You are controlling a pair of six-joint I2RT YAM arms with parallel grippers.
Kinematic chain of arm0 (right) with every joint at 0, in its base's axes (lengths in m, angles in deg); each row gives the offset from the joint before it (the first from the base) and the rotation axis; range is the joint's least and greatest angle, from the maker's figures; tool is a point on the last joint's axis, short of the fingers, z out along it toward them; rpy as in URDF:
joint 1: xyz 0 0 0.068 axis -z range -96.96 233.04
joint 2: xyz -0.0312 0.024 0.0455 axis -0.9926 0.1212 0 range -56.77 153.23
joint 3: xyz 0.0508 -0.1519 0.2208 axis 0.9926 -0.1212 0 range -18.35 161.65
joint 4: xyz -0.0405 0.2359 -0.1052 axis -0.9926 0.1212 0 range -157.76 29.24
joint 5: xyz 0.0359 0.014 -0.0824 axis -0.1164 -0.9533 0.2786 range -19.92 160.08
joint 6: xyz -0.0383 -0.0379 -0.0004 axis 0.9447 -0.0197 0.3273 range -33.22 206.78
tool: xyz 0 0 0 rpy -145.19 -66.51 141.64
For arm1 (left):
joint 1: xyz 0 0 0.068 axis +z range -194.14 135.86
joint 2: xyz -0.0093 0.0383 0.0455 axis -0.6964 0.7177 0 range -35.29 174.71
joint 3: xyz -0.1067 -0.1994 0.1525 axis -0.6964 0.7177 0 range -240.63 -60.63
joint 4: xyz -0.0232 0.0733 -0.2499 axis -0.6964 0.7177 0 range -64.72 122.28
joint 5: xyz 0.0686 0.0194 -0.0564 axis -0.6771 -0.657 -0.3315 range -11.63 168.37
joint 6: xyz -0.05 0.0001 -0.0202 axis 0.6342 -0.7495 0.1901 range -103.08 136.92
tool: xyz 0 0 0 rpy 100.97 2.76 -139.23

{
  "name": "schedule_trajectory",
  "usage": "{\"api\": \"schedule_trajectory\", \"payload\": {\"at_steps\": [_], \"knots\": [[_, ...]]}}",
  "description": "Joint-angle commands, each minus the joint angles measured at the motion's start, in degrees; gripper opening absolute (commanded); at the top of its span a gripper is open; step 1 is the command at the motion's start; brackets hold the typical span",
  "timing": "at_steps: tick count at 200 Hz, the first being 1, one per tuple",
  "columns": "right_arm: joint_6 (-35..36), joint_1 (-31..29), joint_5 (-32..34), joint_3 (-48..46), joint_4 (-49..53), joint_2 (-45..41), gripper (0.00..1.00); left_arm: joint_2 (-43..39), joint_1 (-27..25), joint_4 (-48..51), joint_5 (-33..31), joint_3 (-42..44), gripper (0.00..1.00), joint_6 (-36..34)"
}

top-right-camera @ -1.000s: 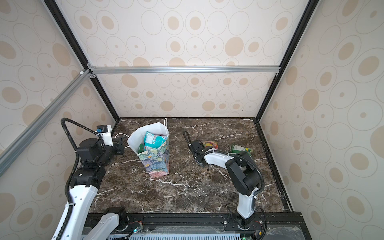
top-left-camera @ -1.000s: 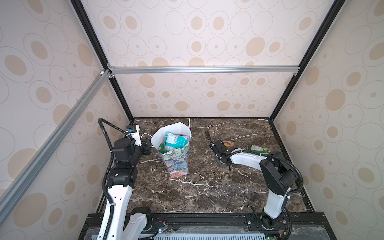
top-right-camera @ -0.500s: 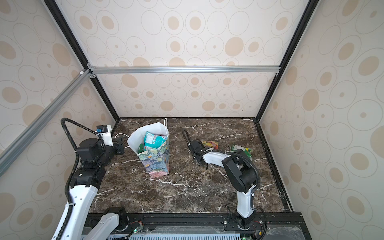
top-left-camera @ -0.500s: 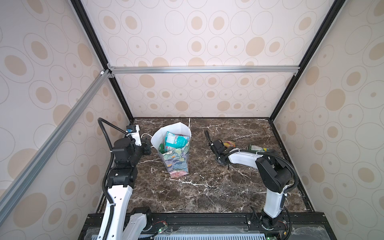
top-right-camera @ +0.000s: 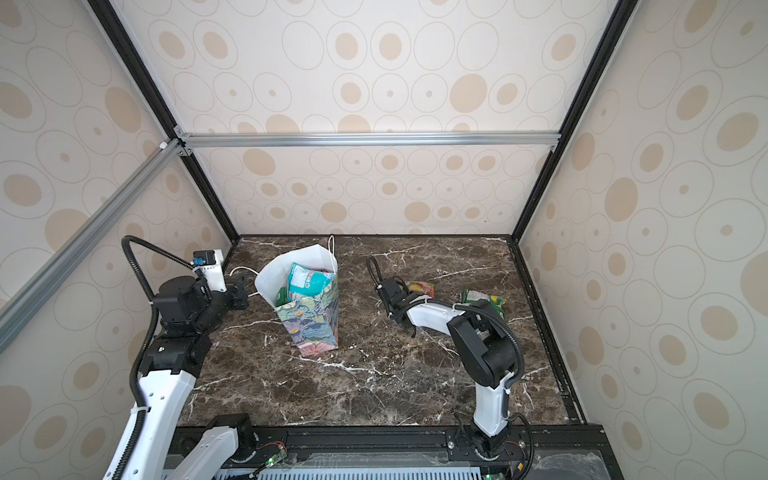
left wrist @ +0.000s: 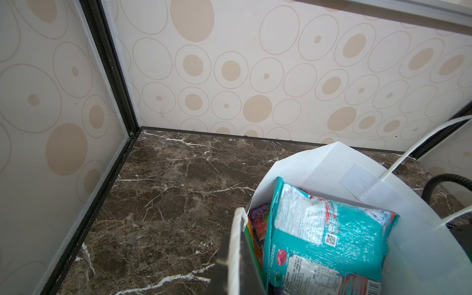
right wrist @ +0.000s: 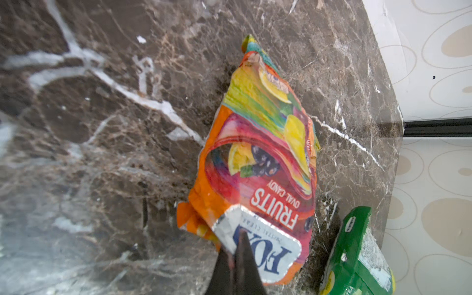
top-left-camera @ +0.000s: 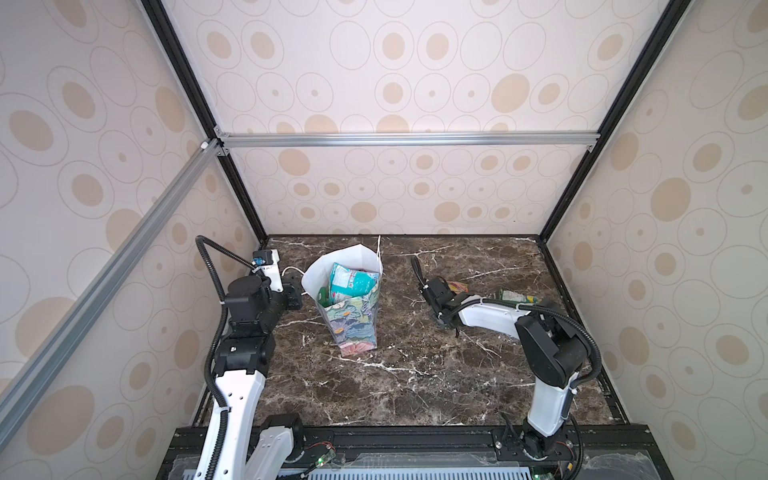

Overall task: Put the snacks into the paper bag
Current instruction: 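Close the right gripper on the Fruits packet's bottom edge, then lift the Fruits packet with the right gripper toward the white bag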

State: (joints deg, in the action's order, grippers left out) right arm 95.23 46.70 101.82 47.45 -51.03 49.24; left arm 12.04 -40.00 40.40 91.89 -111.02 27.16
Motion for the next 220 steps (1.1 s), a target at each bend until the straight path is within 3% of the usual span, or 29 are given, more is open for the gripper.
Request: {"api": "schedule_trajectory", "payload": {"at_steps": [1, 126, 220], "knots": [[-2.7, 0.6, -3.4, 0.3, 1.0, -4.9, 0.0, -0.8, 0.3, 0.1, -0.4, -1.0, 0.0, -0.9], [-8.7, 5.5, -21.7, 0.6, 5.0, -19.8, 0.0, -1.0, 0.3, -0.1, 0.0, -0.9, 0.0, -0.8], [-10.9, 5.5, -30.2, 5.3, 9.2, -31.7, 0.0, -0.9, 0.3, -0.1, 0.1, -1.0, 0.0, -0.7]]}}
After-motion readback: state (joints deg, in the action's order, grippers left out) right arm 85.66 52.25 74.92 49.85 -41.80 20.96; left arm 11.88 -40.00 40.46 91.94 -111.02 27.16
